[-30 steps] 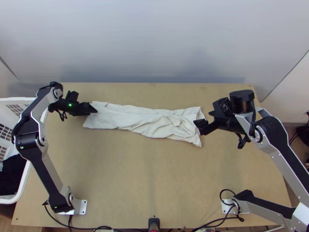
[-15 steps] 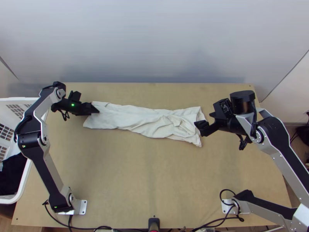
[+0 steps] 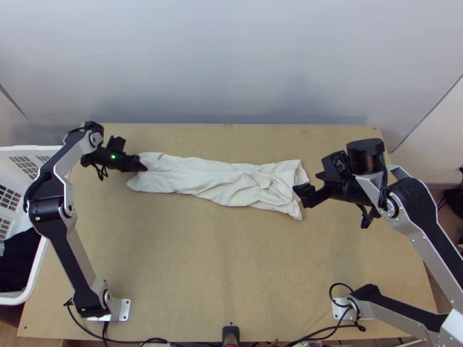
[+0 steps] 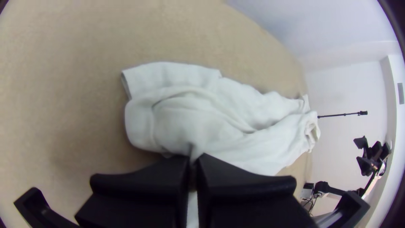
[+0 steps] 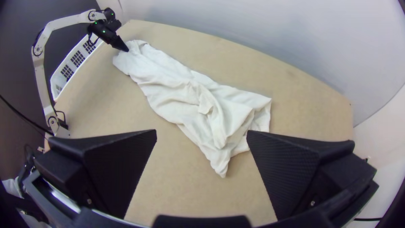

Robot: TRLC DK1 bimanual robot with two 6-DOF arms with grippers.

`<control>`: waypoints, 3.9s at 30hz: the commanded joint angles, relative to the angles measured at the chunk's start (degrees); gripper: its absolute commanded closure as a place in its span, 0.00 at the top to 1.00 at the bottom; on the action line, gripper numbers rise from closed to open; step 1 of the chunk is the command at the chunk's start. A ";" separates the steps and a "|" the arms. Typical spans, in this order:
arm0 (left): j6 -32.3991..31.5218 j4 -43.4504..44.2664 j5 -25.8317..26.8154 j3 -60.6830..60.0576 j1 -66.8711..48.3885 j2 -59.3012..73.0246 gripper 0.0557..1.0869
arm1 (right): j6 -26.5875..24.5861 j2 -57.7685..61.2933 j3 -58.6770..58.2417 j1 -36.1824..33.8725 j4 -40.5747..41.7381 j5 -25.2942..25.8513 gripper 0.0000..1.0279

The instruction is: Fold the t-shirt

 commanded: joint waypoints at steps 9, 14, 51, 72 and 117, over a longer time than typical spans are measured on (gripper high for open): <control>-4.54 -4.71 2.21 2.23 -1.21 -9.37 0.04 | 0.75 -2.31 -2.67 -0.41 -0.19 0.07 0.96; -5.51 -5.42 2.04 0.91 -4.81 -10.95 0.04 | 1.89 -3.98 -5.22 -0.58 -0.19 -0.02 0.96; -24.49 -8.76 -8.07 31.58 -38.03 1.00 0.04 | 4.18 -20.50 -22.97 -3.66 1.92 -2.30 0.96; -35.48 7.15 -8.33 33.87 -52.36 6.10 0.04 | 6.46 -26.57 -29.82 -7.35 2.80 -4.67 0.96; -24.93 5.92 -16.07 10.57 -38.21 -10.51 0.96 | 25.27 -8.37 -39.32 -9.37 27.06 -10.21 0.96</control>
